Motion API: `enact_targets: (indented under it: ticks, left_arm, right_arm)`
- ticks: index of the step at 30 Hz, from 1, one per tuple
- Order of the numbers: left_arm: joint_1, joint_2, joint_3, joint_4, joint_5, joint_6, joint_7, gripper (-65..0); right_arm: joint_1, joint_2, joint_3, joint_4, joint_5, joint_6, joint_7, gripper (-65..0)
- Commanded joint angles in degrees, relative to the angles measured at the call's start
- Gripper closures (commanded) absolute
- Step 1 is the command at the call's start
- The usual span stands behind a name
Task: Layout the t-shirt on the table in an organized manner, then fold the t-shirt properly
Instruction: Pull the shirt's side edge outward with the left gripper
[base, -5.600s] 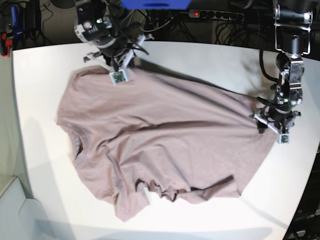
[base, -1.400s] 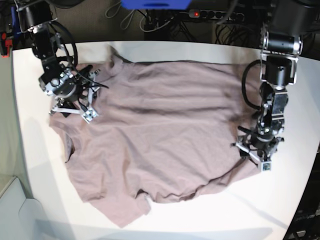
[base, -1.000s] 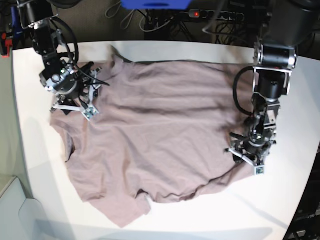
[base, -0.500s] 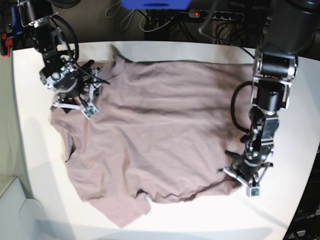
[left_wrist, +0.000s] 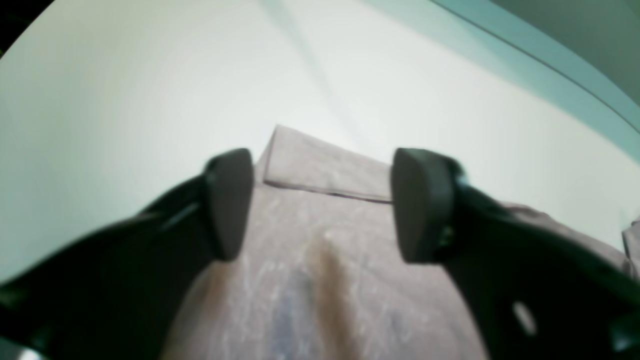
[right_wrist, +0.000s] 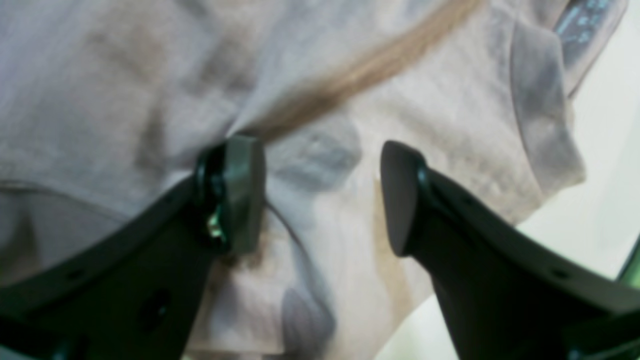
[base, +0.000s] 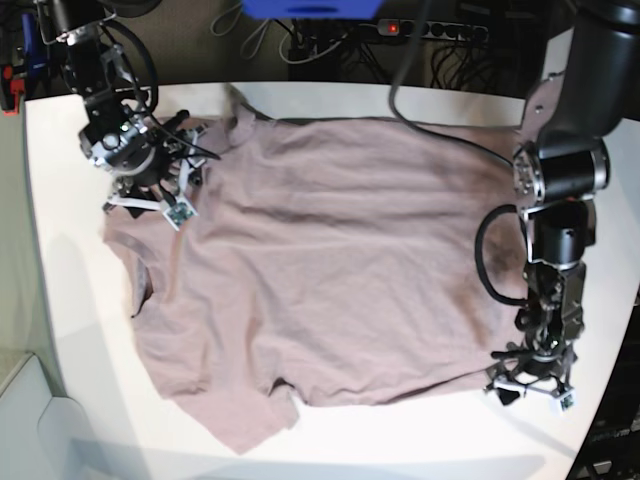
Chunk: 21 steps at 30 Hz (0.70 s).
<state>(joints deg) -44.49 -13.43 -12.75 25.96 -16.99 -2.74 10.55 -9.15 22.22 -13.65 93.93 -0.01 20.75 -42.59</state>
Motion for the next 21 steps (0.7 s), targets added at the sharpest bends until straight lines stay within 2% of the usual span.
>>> enact_targets:
  ticks: [1,3,6,9,12,14,16,21]
  left_arm:
    - [-2.2,-0.5,0.0,0.9,-0.3,-0.2,-1.3,-48.4]
    - [-2.1,-0.3,-0.1,1.0,-0.5,-0.6,-1.1,-51.5]
    - [-0.4,0.0,0.0,1.1,-0.2,-0.8,-0.2,-51.1]
    - [3.7,0.6,0.0,4.9,-0.4,-0.8,4.4,-44.0]
    - [11.5,0.3,-0.3,14.6,-0.5,-0.8,10.4,-36.4]
    - [16.8,0.3,-0.4,20.5,-0.5,-0.8,11.8,-34.8]
    - [21.0,0.3,-0.3,24.2,-0.2,-0.8,11.4,-34.8]
    - [23.1,0.2,0.0,21.2,-0.1,-0.8,8.4,-35.7]
  right_arm:
    - [-2.5,0.1,-0.9,-1.8,0.0,3.3,-8.6,-37.7]
    - [-2.5,0.1,-0.9,-1.8,0.0,3.3,-8.6,-37.7]
    - [-2.5,0.1,-0.8,-1.8,0.0,3.3,-8.6,-37.7]
    - [-2.5,0.1,-0.8,-1.7,0.0,3.3,-8.6,-37.7]
    - [-2.7,-0.1,1.6,1.2,0.0,3.3,-8.8,-37.7]
    - [-3.9,-0.2,3.2,4.2,0.0,3.3,-9.0,-37.7]
    - [-5.2,-0.4,6.0,8.4,0.0,3.3,-9.1,-37.7]
    - [-9.4,-1.6,9.9,17.3,0.0,3.3,-9.1,-37.8]
